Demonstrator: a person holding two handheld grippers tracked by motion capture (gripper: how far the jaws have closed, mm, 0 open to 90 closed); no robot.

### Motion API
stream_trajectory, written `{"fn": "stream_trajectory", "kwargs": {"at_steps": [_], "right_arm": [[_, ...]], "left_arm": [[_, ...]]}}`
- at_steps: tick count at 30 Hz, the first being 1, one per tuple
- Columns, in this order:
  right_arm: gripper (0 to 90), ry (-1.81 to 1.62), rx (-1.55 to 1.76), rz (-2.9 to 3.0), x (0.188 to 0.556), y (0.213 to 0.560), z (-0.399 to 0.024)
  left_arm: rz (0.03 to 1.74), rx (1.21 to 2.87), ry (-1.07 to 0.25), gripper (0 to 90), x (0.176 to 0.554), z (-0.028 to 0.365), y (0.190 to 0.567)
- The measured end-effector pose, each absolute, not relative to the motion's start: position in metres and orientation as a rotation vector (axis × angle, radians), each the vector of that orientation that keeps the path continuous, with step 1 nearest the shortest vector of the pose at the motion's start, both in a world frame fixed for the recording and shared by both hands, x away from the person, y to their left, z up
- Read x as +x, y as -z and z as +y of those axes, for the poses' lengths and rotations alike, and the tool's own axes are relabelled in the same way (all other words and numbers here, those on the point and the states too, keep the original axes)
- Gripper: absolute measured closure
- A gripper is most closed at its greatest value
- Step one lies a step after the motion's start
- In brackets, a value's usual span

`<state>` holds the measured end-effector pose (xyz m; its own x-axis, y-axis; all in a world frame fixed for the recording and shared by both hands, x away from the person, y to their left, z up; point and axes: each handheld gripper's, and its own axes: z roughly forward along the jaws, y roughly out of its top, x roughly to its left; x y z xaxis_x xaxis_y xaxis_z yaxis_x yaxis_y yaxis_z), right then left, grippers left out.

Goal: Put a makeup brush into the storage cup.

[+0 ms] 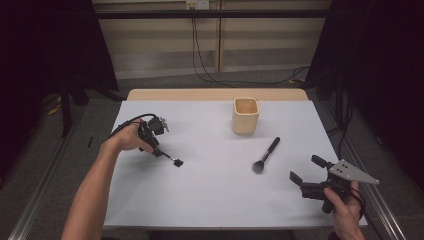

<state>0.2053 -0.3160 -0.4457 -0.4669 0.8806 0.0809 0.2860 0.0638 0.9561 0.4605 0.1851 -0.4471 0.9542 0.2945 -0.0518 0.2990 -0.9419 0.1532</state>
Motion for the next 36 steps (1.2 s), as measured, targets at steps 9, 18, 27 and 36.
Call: {"fn": "stream_trajectory", "kwargs": {"at_steps": [9,18,27,36], "right_arm": [[0.2,-1.416,1.159,1.803,0.2048,0.4455,-0.3163],[0.2,-1.408,1.168,1.805,0.2047,0.4463,-0.3173],[0.1,-1.408,1.173,1.800,0.2052,0.4464,-0.3174],[0.1,-1.401,1.169,1.806,0.2055,0.4466,-0.3181]], "left_arm": [[0.432,2.985,0.064,62.3,0.4576,0.1782,0.4462],[0.462,2.996,0.105,80.5,0.4581,0.1775,0.4457],[0.495,2.997,0.114,85.5,0.4578,0.1770,0.4455],[0.569,2.937,0.116,85.8,0.4566,0.1816,0.4451]]}}
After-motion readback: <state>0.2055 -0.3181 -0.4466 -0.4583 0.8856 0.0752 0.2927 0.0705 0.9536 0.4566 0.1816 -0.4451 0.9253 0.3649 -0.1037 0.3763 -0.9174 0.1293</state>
